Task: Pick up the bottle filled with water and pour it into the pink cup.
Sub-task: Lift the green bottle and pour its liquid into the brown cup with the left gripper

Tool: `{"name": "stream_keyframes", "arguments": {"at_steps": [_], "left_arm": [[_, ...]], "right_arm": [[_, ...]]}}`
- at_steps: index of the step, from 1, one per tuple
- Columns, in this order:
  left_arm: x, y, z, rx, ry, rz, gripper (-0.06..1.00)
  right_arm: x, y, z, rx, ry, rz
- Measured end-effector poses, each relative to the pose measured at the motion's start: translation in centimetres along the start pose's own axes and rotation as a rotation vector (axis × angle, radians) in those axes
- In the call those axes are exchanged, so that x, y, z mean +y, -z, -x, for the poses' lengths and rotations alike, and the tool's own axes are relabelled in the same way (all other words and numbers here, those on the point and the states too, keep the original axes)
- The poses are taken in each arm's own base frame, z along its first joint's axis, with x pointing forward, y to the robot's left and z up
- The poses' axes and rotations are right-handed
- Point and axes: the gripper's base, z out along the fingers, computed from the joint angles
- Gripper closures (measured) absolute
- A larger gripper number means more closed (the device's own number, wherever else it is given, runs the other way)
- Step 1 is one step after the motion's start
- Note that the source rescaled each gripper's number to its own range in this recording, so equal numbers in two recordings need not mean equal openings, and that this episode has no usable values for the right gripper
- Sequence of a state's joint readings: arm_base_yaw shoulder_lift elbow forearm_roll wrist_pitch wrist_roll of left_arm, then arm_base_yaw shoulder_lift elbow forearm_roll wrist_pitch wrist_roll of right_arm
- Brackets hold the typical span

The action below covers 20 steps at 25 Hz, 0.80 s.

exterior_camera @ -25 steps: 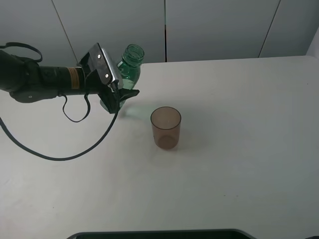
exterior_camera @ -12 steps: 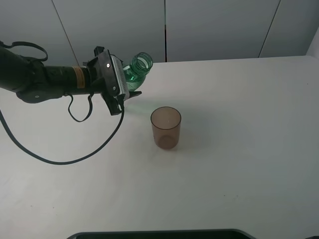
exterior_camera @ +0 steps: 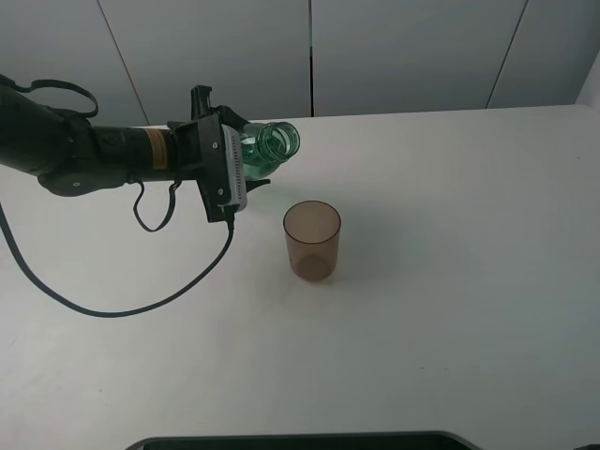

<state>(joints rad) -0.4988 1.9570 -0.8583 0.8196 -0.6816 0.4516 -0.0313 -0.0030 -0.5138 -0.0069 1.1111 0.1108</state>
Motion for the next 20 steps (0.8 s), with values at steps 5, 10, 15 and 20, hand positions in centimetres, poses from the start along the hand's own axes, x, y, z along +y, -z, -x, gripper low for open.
{"name": "stream_keyframes", "arguments": {"at_steps": [5, 10, 15, 20], "left_arm": [[-0.2, -0.3, 0.6, 0.0, -0.079, 0.004, 0.94], [-0.4, -0.6, 1.1, 0.006, -0.149, 0.019, 0.94], [-0.2, -0.7, 1.1, 0.025, -0.198, 0.045, 0.94], [-0.1, -0.7, 1.1, 0.029, -0.28, 0.048, 0.94]], "right_arm": [[0.0, 0.0, 0.0, 0.0, 0.0, 0.0], [0.0, 0.0, 0.0, 0.0, 0.0, 0.0], [0.0, 0.0, 0.0, 0.0, 0.0, 0.0], [0.0, 0.0, 0.0, 0.0, 0.0, 0.0]]}}
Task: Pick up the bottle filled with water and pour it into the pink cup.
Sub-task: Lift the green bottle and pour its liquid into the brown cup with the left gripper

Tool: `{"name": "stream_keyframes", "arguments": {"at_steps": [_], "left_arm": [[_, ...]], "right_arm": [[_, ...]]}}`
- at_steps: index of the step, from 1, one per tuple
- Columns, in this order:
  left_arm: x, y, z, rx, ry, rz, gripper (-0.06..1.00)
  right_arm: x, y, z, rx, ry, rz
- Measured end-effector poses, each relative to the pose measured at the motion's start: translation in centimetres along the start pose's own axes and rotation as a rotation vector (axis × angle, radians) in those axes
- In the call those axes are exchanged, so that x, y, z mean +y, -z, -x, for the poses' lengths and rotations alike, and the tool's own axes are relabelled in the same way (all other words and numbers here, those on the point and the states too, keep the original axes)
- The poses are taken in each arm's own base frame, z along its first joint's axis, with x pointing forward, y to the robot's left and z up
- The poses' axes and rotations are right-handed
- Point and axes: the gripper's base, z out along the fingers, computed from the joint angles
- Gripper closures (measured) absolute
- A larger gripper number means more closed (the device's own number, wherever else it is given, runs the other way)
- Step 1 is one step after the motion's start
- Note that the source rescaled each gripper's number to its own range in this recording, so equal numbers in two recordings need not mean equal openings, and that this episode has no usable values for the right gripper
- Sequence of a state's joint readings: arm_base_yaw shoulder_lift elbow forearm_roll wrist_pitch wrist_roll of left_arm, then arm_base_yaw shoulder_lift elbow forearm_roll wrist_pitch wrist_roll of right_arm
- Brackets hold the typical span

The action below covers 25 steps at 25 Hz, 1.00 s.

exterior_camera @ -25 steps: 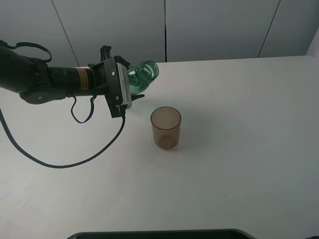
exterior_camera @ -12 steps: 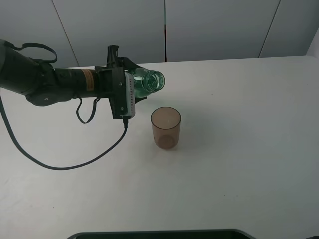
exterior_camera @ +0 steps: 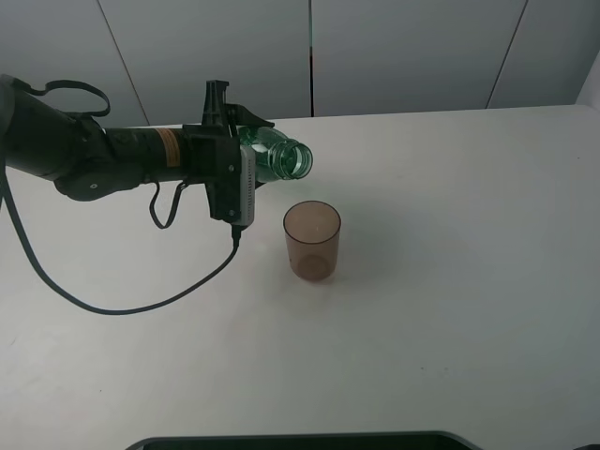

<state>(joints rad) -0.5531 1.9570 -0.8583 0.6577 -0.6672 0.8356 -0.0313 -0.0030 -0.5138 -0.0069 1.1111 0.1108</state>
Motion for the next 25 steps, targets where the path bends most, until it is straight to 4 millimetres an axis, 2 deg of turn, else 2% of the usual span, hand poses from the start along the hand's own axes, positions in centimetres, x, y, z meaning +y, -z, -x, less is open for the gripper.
{"name": "stream_keyframes", "arguments": {"at_steps": [25], "left_arm": [[0.12, 0.0, -0.05, 0.006, -0.116, 0.013, 0.94]], "right_arm": [[0.0, 0.0, 0.0, 0.0, 0.0, 0.0]]}}
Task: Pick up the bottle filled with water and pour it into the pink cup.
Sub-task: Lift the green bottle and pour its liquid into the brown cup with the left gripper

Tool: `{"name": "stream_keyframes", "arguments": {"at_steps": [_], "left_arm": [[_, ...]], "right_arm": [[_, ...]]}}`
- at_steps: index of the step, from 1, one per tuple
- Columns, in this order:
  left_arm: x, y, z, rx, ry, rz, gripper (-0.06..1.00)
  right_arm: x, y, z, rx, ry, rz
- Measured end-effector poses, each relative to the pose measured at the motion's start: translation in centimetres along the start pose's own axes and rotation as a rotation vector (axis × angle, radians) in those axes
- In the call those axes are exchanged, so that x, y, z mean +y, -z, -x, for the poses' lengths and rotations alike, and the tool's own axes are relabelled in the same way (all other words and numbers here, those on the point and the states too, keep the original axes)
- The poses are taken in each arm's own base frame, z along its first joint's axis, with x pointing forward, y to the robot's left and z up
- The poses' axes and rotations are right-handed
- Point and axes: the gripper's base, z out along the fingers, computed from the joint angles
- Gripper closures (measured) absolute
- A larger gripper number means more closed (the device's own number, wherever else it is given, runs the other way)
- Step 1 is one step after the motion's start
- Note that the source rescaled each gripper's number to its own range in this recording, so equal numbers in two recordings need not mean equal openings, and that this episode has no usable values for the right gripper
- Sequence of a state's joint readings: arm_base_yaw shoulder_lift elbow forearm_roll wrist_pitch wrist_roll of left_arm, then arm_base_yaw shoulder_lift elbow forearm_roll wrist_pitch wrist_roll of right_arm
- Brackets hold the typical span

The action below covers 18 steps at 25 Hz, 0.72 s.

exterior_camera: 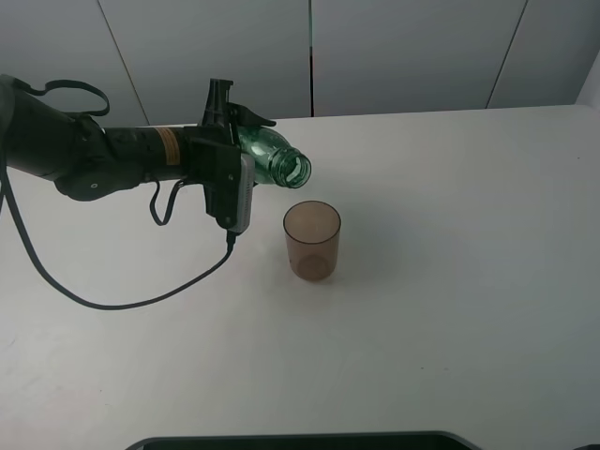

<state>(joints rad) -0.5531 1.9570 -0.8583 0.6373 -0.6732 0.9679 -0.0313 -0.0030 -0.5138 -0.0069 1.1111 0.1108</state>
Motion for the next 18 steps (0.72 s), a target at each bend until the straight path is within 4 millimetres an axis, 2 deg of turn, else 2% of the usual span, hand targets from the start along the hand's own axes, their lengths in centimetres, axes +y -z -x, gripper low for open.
{"name": "stream_keyframes", "arguments": {"at_steps": [18], "left_arm": [[0.04, 0.0, -0.12, 0.014, -0.058, 0.004, 0.94]], "right_arm": [[0.0, 0.0, 0.0, 0.0, 0.0, 0.0]]}}
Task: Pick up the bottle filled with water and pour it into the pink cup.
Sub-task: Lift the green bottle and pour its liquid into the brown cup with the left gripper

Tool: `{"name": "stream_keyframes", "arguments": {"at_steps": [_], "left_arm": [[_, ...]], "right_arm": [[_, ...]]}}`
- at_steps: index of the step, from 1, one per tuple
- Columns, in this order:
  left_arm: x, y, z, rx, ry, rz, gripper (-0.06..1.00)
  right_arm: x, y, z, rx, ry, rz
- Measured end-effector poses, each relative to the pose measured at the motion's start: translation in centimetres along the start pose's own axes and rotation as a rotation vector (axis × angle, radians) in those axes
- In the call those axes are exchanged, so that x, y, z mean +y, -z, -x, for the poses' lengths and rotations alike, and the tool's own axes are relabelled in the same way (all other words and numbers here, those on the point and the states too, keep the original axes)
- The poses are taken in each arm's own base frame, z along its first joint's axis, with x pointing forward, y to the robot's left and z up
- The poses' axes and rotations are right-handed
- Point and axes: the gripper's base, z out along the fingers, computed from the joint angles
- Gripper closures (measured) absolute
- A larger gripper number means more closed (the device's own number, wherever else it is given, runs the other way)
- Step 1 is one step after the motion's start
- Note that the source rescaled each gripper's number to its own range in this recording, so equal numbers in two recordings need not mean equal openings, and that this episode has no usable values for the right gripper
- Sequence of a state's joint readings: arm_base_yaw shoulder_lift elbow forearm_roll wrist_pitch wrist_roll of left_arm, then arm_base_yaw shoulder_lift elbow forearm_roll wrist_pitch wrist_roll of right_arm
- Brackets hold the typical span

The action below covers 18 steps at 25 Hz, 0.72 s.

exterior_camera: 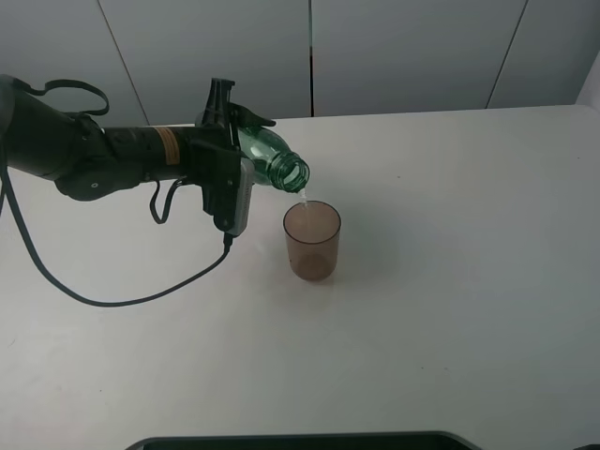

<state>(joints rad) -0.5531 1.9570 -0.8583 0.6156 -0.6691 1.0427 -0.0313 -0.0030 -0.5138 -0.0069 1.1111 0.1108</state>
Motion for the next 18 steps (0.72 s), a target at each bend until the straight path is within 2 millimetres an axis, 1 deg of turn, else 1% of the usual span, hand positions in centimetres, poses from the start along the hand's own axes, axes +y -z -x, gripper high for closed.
{"name": "stream_keyframes", "arguments": {"at_steps": [18], "left_arm": [[0.02, -0.02, -0.01, 0.006, -0.023, 0.002, 0.94]], "right_arm": [[0.0, 0.0, 0.0, 0.0, 0.0, 0.0]]}}
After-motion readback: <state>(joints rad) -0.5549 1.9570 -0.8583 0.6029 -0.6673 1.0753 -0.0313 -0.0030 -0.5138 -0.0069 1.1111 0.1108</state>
